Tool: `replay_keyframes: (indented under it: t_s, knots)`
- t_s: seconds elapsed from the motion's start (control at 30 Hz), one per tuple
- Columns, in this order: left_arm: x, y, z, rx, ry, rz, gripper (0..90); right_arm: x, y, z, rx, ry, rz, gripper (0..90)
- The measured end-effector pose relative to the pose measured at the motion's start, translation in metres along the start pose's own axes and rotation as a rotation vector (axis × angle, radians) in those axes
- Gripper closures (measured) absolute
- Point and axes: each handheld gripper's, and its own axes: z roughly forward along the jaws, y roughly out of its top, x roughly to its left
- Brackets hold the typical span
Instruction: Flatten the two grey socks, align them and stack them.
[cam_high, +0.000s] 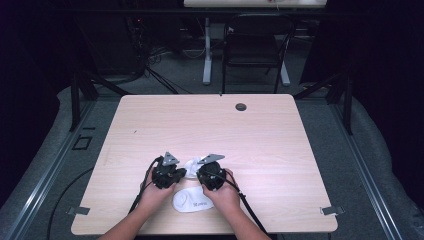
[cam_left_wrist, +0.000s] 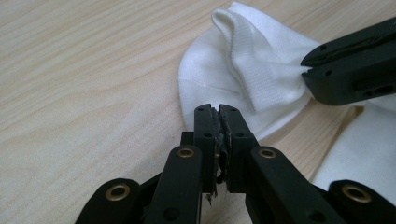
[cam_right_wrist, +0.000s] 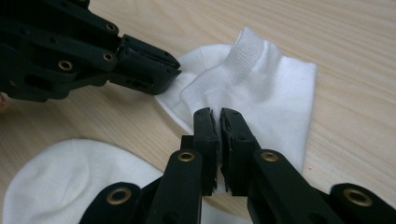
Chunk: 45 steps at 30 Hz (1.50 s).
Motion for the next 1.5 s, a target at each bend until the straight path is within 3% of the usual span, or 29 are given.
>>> replay_keyframes:
  t_s: [0.23,0.43,0.67,0.87,1.17,1.4,1.5]
  knots:
    - [0.001,-0.002,0.000,-0.012,-0.008,0.004,86.4,-0.006,0.004,-0.012,-0.051,-0.002,0.030,85.6]
    - [0.006,-0.003,-0.001,-0.017,-0.003,-0.004,86.2,-0.021,0.007,-0.028,-0.099,-0.038,0.057,85.6]
    - [0.009,-0.004,-0.001,-0.023,-0.003,-0.010,86.2,-0.046,-0.002,-0.038,-0.101,-0.076,0.109,85.6]
    - [0.010,-0.004,-0.001,-0.027,0.002,-0.014,86.2,-0.057,-0.014,-0.039,-0.082,-0.091,0.140,85.5]
    - [0.013,-0.004,-0.001,-0.026,0.000,-0.014,86.2,-0.064,-0.028,-0.034,-0.021,-0.104,0.161,81.0]
    - [0.015,-0.002,-0.001,-0.014,0.008,-0.005,86.2,-0.063,-0.020,-0.054,-0.126,-0.117,0.152,75.6]
    - [0.015,-0.002,-0.001,-0.012,0.008,-0.005,86.1,-0.058,-0.015,-0.055,-0.134,-0.103,0.130,76.0]
